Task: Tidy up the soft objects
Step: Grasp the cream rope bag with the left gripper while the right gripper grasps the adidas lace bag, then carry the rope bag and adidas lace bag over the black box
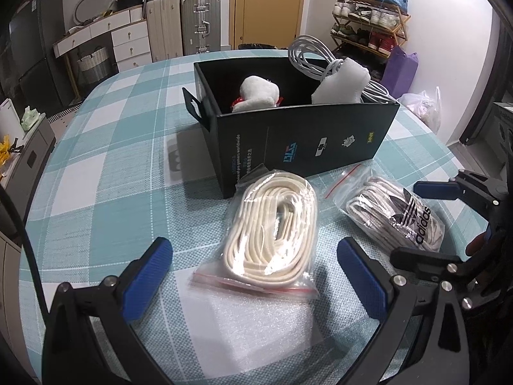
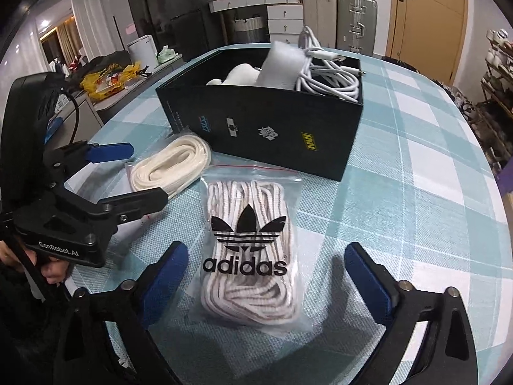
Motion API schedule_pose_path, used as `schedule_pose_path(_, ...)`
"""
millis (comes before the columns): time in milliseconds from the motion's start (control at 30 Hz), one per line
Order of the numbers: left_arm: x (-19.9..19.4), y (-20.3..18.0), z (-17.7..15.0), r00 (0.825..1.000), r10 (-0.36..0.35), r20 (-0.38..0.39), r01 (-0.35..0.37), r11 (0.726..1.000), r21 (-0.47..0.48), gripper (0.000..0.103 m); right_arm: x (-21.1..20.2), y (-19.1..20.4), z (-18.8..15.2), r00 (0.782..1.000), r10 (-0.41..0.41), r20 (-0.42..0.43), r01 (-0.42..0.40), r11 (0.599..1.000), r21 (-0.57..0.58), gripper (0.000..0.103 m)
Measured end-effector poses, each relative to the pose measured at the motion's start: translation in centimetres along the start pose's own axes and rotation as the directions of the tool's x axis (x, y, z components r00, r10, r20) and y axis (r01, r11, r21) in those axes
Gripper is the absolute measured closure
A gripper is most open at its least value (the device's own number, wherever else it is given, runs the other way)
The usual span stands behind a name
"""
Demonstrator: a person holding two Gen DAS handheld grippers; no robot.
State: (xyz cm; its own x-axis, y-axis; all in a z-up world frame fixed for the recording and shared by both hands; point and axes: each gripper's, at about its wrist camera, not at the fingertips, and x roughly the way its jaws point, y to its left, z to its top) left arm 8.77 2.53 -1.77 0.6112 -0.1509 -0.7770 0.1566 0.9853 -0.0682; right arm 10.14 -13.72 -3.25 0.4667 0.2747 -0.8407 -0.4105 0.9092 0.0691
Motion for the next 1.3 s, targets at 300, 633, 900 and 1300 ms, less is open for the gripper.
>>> schedule_pose_path(300,0.3,-0.7,0.1,1.0,0.018,-0.007,-0.018,0.999,0.031,0.001,0.2,1.2,-0.5,1.0,0.004,0.009,-0.004,0.998,-0.055,0.022)
schedule_pose_path(633,0.6,-1.5,-0.2,0.999,0.032,-0.025,-0.03,0.997,0.068,0.027,0.1,1.0,-1.0,1.0,-0.003,0.028,0.005,0.998,-0.056,0.046)
schedule_pose_path(900,0.2,-1.5,-0.4,1.0,0.003,-0.004,-0.003,0.997,0.072,0.053,-0.5,0.7,-1.3,0.998,0.009,0.059,-0.006,0.999,-0.051,0.055)
schedule_pose_path(1300,-1.9,-1.4,-0.7,0.996,-0.082,0.043,0.08,0.996,0.045,0.067,-3.5,0.1,-1.9,0.986,0.048,0.157,-0.04,0.998,-0.054,0.057)
